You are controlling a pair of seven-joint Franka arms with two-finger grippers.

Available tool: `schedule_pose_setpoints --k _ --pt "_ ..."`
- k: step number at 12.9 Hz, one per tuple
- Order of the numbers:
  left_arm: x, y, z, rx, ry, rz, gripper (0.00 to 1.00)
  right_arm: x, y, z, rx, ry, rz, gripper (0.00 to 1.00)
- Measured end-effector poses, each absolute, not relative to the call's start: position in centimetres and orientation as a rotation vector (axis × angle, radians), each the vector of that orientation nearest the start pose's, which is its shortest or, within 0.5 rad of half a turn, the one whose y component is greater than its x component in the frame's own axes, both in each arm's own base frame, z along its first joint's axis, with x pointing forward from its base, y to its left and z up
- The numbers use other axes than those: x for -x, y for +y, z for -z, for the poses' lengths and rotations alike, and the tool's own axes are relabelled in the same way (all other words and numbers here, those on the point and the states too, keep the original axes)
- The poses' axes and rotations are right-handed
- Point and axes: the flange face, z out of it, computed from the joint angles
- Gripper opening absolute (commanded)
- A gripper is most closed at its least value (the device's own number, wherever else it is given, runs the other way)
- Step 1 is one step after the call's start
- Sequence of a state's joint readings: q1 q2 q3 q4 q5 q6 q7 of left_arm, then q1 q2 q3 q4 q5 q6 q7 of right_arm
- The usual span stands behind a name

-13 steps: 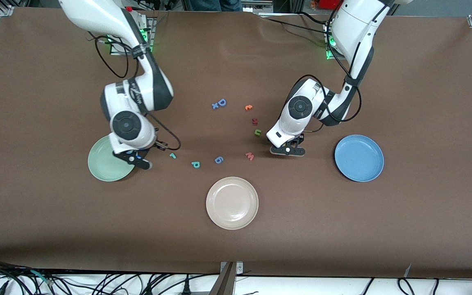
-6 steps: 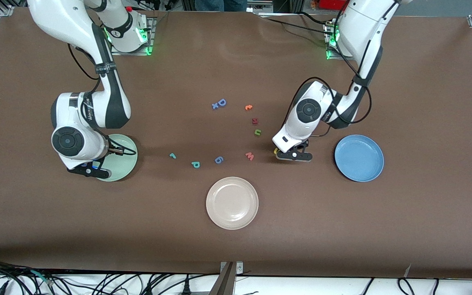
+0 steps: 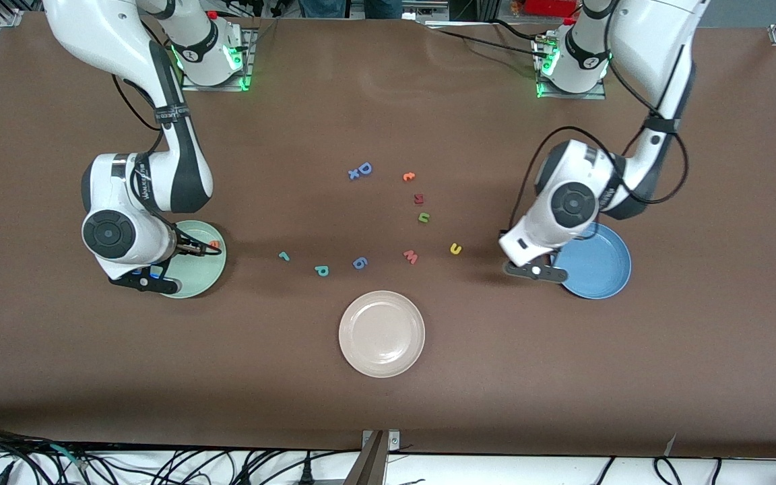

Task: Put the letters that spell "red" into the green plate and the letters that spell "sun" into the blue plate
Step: 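Release e onto the green plate while the left gripper releases 2 onto blue, then grasp teal L with the right gripper while the left gripper grasps yellow n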

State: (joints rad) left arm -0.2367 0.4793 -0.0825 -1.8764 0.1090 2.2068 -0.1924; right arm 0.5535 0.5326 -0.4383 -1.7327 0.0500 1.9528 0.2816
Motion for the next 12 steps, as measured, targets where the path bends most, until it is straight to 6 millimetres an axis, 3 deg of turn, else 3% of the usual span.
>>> schedule_pose_setpoints --k 3,5,6,7,8,10,12 --pt "-60.3 -12.9 -24.1 2.926 0.333 -0.199 0.08 -62.3 11.9 -27.8 3.253 0.303 -0.380 0.99" --pt "-60.3 -10.7 -23.2 2.918 0.328 -0.234 0.12 -62.2 14.1 -27.6 3.225 0.272 -0.341 0.99" --pt "-60.3 -9.5 -22.5 2.918 0.322 -0.258 0.31 -62.1 15.4 -27.5 3.216 0.266 -0.313 0.99" --pt "-60.4 -8.2 -21.7 2.920 0.322 -0.283 0.73 -62.1 16.8 -27.2 3.205 0.270 -0.284 0.99" --pt "-60.4 -7.1 -21.1 2.923 0.322 -0.300 1.00 -61.9 18.2 -26.6 3.199 0.262 -0.263 0.99" --pt "-60.4 -6.5 -20.6 2.925 0.316 -0.312 1.00 -61.3 21.3 -25.2 3.203 0.206 -0.219 0.99" --pt "-60.3 -7.3 -20.7 2.929 0.335 -0.308 1.00 -60.7 24.3 -24.0 3.213 0.151 -0.152 0.99"
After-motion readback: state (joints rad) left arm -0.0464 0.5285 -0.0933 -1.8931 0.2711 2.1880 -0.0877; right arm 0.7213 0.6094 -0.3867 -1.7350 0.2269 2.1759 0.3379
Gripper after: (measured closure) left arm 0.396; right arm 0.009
